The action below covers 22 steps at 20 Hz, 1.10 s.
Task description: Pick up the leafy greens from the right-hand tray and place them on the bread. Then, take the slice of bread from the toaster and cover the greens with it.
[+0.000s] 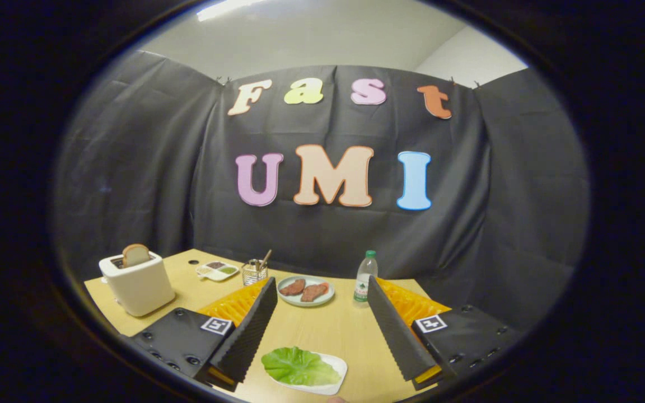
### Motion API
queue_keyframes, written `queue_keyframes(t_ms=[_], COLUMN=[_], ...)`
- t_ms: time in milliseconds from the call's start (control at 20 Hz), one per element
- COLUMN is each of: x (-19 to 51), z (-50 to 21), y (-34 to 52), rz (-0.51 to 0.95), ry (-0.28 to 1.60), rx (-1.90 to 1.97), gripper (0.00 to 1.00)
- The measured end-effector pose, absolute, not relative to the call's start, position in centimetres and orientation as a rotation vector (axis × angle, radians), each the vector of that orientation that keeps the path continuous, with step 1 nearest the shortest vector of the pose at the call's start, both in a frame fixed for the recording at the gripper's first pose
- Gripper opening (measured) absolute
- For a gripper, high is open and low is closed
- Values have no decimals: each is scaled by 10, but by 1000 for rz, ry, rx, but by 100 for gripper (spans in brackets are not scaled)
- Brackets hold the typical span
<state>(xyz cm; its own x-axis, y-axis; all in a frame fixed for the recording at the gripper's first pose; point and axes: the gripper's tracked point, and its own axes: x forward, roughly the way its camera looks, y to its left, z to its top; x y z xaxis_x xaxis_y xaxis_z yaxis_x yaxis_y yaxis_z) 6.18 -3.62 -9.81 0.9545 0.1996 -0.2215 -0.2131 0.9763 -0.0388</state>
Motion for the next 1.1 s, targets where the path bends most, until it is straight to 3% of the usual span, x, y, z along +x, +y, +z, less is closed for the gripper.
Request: queue_keyframes(t_ms=[600,1100], x=[46,37], z=[-274,-384], y=[-26,-16], rz=[464,514], ry=[642,899], rx=[-206,-199], gripper=[100,100])
